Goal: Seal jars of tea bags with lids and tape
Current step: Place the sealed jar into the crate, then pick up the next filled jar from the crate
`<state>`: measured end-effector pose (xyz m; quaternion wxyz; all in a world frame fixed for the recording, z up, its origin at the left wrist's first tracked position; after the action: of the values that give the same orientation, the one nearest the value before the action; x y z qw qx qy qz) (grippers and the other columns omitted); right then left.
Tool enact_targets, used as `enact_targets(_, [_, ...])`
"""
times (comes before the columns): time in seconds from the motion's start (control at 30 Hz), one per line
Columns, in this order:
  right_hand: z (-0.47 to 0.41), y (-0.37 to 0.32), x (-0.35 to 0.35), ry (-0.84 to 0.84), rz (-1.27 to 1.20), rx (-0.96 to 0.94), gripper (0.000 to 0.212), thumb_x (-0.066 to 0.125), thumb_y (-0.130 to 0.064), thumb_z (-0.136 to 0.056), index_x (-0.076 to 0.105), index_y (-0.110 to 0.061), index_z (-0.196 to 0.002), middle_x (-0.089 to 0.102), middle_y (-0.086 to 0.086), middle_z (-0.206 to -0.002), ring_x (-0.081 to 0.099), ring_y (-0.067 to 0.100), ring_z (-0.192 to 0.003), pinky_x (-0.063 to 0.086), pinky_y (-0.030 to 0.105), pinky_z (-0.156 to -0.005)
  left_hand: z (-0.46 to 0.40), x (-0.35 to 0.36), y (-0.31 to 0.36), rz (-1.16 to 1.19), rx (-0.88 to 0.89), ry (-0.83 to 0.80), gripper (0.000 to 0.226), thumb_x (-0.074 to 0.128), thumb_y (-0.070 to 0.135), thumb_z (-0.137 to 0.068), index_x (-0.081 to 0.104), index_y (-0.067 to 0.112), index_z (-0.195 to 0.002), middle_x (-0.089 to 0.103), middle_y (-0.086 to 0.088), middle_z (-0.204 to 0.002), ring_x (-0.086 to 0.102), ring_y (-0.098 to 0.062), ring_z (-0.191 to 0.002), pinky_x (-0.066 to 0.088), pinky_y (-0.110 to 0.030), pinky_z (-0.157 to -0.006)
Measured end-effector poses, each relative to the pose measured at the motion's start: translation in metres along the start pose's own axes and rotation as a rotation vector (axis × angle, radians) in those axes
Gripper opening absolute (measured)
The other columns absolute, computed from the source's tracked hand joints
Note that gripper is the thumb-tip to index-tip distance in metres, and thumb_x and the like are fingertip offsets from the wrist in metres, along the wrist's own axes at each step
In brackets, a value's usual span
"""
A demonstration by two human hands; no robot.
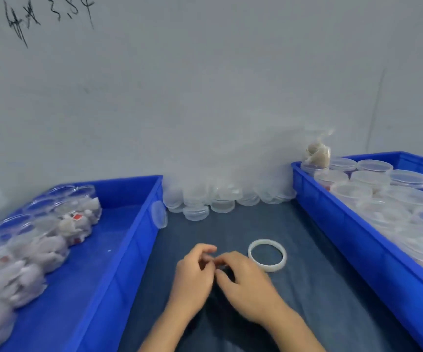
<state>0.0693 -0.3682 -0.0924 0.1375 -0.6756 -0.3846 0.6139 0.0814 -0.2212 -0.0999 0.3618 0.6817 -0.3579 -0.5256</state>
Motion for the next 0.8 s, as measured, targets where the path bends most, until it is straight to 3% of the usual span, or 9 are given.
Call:
enact_targets(0.1, [0.0, 0.001, 0.023, 0.027, 0.24, -0.079, 0.034, 0.041, -0.049, -0.091, 0.067, -0.035, -0.109, 0.059, -0.02, -0.107, 0.049, 0.01, -0.099, 0.043, 0.032, -0.092, 0.006, 0.001, -0.021, -0.074, 0.0, -0.027, 0.039, 0.063, 0.001, -0.093, 0.07, 0.036, -0.109, 0.076, 0.012, -0.097, 0.069, 0.0, -0.089, 0.054, -0.022, -0.085])
enact_targets(0.23, [-0.007, 0.001, 0.028, 0.042, 0.349, -0.09, 0.026, 0.041, -0.044, -0.092, 0.063, -0.035, -0.103, 0.054, -0.019, -0.099, 0.044, 0.011, -0.091, 0.043, 0.032, -0.085, 0.006, 0.006, -0.018, -0.15, 0.042, -0.057, 0.028, 0.057, 0.014, -0.098, 0.072, 0.036, -0.108, 0.072, 0.021, -0.108, 0.063, 0.006, -0.102, 0.046, -0.01, -0.089])
enact_targets(0.33, [-0.013, -0.009, 0.025, 0.024, 0.362, -0.076, 0.025, 0.041, -0.044, -0.09, 0.062, -0.035, -0.101, 0.055, -0.018, -0.094, 0.048, 0.01, -0.09, 0.045, 0.032, -0.082, 0.01, -0.001, -0.008, -0.134, 0.016, -0.077, 0.03, 0.049, 0.014, -0.102, 0.072, 0.029, -0.114, 0.07, 0.017, -0.113, 0.063, 0.002, -0.105, 0.051, -0.024, -0.097])
enact_targets(0.47, [-0.022, -0.052, 0.017, 0.038, 0.08, -0.126, 0.019, 0.057, -0.041, -0.087, 0.06, -0.04, -0.105, 0.063, -0.024, -0.105, 0.057, 0.002, -0.102, 0.05, 0.032, -0.085, 0.028, -0.05, 0.034, -0.103, 0.096, 0.187, 0.05, 0.045, 0.001, -0.094, 0.063, 0.034, -0.128, 0.056, 0.024, -0.127, 0.057, 0.008, -0.114, 0.047, -0.017, -0.101])
enact_targets(0.53, [-0.03, -0.086, 0.013, 0.067, -0.028, -0.183, 0.022, 0.064, -0.035, -0.088, 0.06, -0.041, -0.109, 0.064, -0.028, -0.111, 0.057, -0.002, -0.109, 0.051, 0.032, -0.088, 0.049, -0.082, 0.062, -0.098, 0.174, 0.333, 0.05, 0.045, 0.006, -0.092, 0.058, 0.039, -0.126, 0.053, 0.028, -0.126, 0.054, 0.011, -0.114, 0.045, -0.011, -0.095])
enact_targets(0.6, [-0.036, -0.129, 0.013, 0.05, -0.082, -0.281, 0.02, 0.057, -0.039, -0.087, 0.059, -0.044, -0.106, 0.063, -0.027, -0.109, 0.058, 0.0, -0.107, 0.052, 0.031, -0.086, 0.074, -0.113, 0.089, -0.125, 0.25, 0.429, 0.043, 0.038, 0.019, -0.091, 0.056, 0.041, -0.123, 0.053, 0.029, -0.124, 0.054, 0.01, -0.114, 0.044, -0.008, -0.091])
enact_targets(0.67, [-0.043, -0.172, 0.02, -0.012, -0.142, -0.363, 0.011, 0.044, -0.046, -0.082, 0.051, -0.048, -0.09, 0.06, -0.022, -0.096, 0.058, 0.003, -0.092, 0.051, 0.031, -0.077, 0.094, -0.144, 0.105, -0.187, 0.278, 0.48, 0.044, 0.03, 0.028, -0.089, 0.053, 0.043, -0.123, 0.052, 0.029, -0.123, 0.054, 0.007, -0.113, 0.046, -0.013, -0.087])
enact_targets(0.73, [-0.05, -0.211, 0.036, -0.076, -0.111, -0.459, 0.01, 0.046, -0.039, -0.084, 0.042, -0.048, -0.08, 0.054, -0.018, -0.085, 0.053, 0.006, -0.081, 0.046, 0.03, -0.068, 0.102, -0.175, 0.11, -0.281, 0.243, 0.493, 0.042, 0.032, 0.023, -0.091, 0.053, 0.041, -0.123, 0.053, 0.026, -0.122, 0.055, 0.002, -0.11, 0.049, -0.02, -0.085])
enact_targets(0.8, [-0.055, -0.241, 0.057, -0.123, -0.025, -0.543, 0.018, 0.056, -0.031, -0.089, 0.045, -0.046, -0.091, 0.053, -0.017, -0.09, 0.054, 0.009, -0.085, 0.049, 0.033, -0.069, 0.1, -0.21, 0.1, -0.381, 0.157, 0.505, 0.034, 0.04, 0.009, -0.095, 0.057, 0.03, -0.115, 0.057, 0.017, -0.114, 0.057, -0.004, -0.1, 0.053, -0.032, -0.082])
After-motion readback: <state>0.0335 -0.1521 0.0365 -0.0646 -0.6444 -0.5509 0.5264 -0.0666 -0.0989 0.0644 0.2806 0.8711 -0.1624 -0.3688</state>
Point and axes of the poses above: each hand's wrist, its own z-axis away from the middle knuckle, its own x-axis out of the palm, y = z × x, the point moved 6 cm from there along -z, towards the middle knuckle
